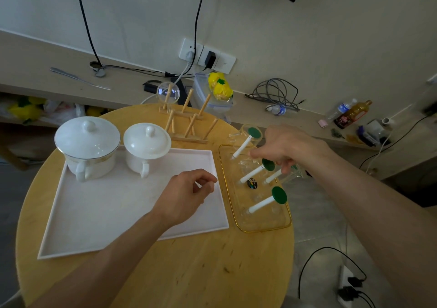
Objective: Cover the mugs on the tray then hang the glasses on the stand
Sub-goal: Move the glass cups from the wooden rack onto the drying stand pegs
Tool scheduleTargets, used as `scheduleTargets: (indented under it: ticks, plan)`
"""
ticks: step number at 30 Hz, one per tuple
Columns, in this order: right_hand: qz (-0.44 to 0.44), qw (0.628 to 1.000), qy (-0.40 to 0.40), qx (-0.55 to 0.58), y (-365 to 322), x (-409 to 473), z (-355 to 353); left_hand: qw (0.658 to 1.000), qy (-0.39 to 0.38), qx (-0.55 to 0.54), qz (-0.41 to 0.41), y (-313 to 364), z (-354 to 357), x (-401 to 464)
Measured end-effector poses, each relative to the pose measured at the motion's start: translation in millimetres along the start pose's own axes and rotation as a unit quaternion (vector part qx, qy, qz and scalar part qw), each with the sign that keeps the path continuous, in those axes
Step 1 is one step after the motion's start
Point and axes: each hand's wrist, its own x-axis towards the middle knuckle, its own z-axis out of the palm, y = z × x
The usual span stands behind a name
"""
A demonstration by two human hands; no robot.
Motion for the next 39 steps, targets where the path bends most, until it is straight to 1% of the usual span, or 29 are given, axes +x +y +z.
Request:
scheduleTargets:
  ticks: [8, 11, 13, 15, 19, 23, 26, 30, 39]
  plan:
    - [-0.005, 1.0, 0.006, -0.002, -11.5, 1.5, -14.8, 1.0, 0.003, -0.006, -0.001, -0.4, -3.7, -0.5]
    - [-0.021, 0.999, 0.049, -0.007, -30.7, 8.2, -31.4, 1.0, 0.005, -0.015, -0.004, -1.0, -5.1, 0.2]
    - [-0.057, 0.993, 0.102, -0.026, -49.5, 18.7, -38.9, 1.0, 0.002, -0.022, -0.006, -1.7, -5.1, -0.3]
    - [-0.114, 0.982, 0.148, -0.028, -70.4, 36.0, -41.5, 1.0, -0.003, -0.024, -0.007, -2.0, -4.5, -0.1]
    - [-0.237, 0.95, 0.205, -0.006, -120.6, 69.6, -43.0, 1.0, -0.002, -0.026, -0.004, -4.6, -3.4, 2.2]
    - [-0.29, 0.925, 0.247, -0.013, -161.5, 99.9, -46.1, 1.0, -0.003, -0.023, 0.001, -5.6, -4.3, 2.7]
    - [-0.29, 0.925, 0.243, -0.02, -183.9, 118.7, -45.3, 1.0, 0.003, -0.019, 0.009, -7.5, -7.8, 3.3]
    - [-0.265, 0.934, 0.236, -0.03, -195.8, 133.9, -37.7, 1.0, 0.008, -0.022, 0.01, -10.6, -11.9, 4.8]
    - [-0.258, 0.933, 0.25, 0.019, -201.0, 131.0, -33.8, 1.0, 0.01, -0.014, 0.009, -12.2, -13.6, 3.3]
